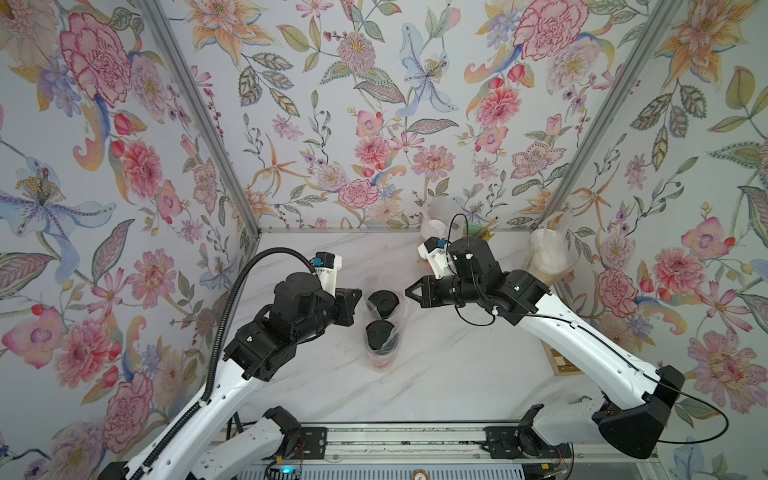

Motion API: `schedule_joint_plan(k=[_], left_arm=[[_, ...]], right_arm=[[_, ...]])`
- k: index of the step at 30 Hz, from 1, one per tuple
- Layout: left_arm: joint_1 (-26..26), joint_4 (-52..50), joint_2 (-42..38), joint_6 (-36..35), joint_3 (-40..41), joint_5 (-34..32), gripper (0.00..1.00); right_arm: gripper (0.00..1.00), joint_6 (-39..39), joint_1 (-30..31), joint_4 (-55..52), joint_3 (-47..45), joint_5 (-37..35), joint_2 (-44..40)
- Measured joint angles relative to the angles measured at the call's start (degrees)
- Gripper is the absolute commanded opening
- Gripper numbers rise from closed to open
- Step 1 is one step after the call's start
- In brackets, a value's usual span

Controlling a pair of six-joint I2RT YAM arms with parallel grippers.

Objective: Pack milk tea into plastic carrier bags
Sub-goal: Adjust the plastic carrier bag at the center of the board.

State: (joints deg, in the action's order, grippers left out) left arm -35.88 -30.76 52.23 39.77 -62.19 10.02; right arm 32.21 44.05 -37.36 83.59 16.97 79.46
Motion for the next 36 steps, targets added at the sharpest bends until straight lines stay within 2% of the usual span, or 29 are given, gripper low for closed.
schedule_joint_plan(k=[7,10,14,18,22,29,36], left_arm=[[0.55,0.09,0.79,0.04,1.97,0.28,0.01],[0.63,0.48,0.81,0.04,2.34,0.28,0.06],[1.05,0.63,1.16,-0.74,2.45,0.2,0.19],[2.6,-0.07,3.17,-3.04,1.64,-0.17,0.44],[5.46,-0.59,6.67,-6.36,-1.36,0.15,0.59],[9.64,0.13,14.16,-11.39,-5.18,5.03,0.59],[10.88,1.75,20.22,-14.32,-7.96,8.57,0.52]], right_arm=[[0.0,-1.14,-1.2,-0.57,-0.04,-1.16,3.21],[0.09,-1.51,-1.36,-0.57,-0.04,-1.09,3.28],[0.23,-1.86,-1.55,-0.55,-0.02,-0.9,3.28],[0.34,-2.43,-1.86,-0.55,0.04,-0.9,3.37],[0.48,-2.82,-2.25,-0.55,1.6,-0.87,4.76],[0.5,-3.08,-3.1,-0.5,4.92,-0.76,9.2],[0.37,-3.52,-3.72,-0.55,7.06,-1.16,13.84]])
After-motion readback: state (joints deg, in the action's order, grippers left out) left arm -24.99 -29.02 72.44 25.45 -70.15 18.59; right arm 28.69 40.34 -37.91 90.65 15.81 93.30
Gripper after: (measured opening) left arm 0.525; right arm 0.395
